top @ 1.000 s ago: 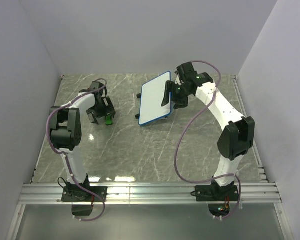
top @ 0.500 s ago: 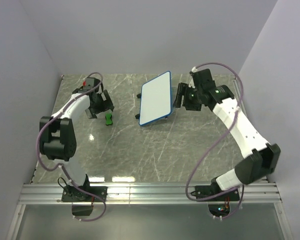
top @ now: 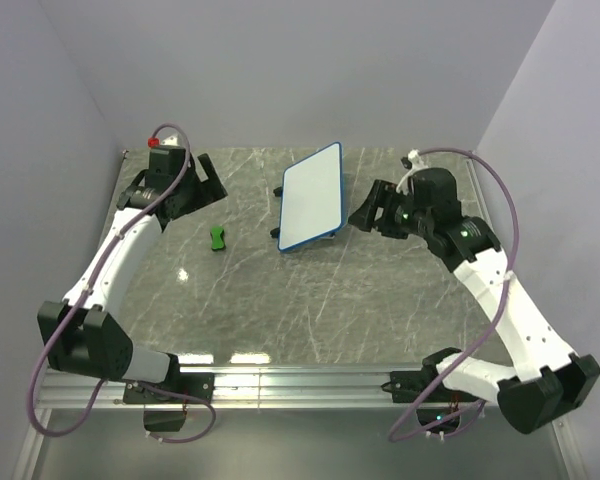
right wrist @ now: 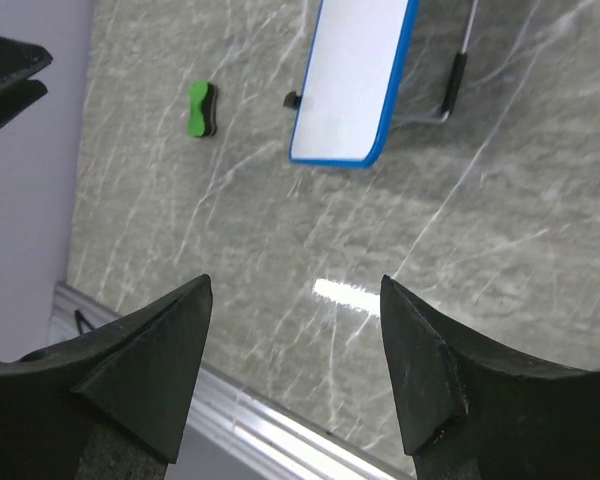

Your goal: Erase the whiteboard

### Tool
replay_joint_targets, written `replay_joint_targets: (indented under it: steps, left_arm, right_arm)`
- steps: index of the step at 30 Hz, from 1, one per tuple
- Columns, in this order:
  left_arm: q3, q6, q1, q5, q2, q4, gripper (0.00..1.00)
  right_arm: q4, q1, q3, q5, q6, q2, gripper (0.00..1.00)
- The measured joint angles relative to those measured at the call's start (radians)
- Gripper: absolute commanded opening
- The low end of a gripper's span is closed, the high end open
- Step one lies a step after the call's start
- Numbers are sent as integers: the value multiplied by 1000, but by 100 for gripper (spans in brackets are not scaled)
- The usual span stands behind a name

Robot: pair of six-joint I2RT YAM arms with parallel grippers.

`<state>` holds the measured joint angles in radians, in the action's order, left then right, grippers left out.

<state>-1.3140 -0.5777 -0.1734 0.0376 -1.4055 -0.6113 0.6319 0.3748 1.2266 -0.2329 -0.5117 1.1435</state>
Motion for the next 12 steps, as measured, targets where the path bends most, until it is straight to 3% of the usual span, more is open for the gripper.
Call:
replay_joint_targets:
  steps: [12]
  left_arm:
    - [-244, -29, -161, 142, -15, -230, 100]
  right_arm:
    - [41, 0, -274, -79, -67, -393, 75]
